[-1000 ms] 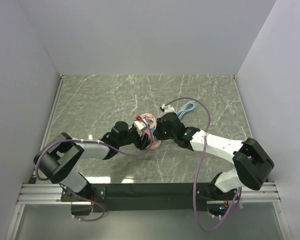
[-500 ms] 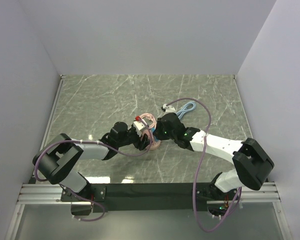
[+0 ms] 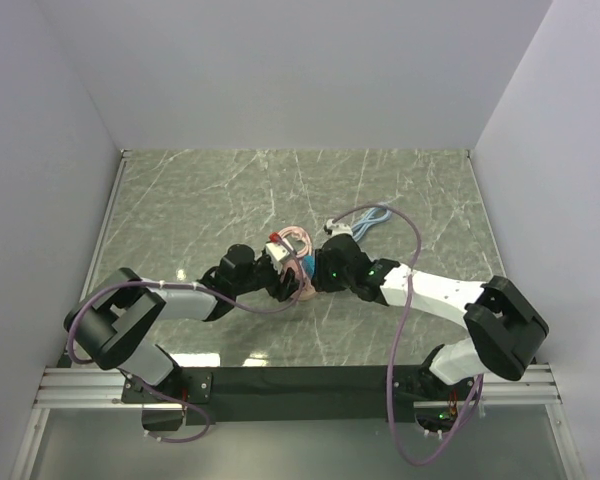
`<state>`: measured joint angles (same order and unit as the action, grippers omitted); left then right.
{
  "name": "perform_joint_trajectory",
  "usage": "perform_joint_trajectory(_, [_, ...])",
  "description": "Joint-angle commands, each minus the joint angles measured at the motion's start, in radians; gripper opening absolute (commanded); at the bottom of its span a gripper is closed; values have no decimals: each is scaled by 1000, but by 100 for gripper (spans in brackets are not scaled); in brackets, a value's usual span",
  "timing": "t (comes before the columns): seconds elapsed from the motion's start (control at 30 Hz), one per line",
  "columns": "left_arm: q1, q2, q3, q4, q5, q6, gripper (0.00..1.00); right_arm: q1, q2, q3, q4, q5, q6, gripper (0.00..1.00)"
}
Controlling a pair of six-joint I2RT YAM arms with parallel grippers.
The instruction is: Insert the plug
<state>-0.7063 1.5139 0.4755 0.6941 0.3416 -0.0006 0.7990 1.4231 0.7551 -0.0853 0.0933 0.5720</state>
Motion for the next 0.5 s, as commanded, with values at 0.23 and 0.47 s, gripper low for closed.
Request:
perform_joint_trajectory(0.23, [-2,-181,-64,10,17,-56,99,6,-161,33,-226,65,-67,52])
perform_joint_trajectory(0.47, [-1,-274,-69,-25,-18,-73,99,-1,-265,81,-252,132,-90,54])
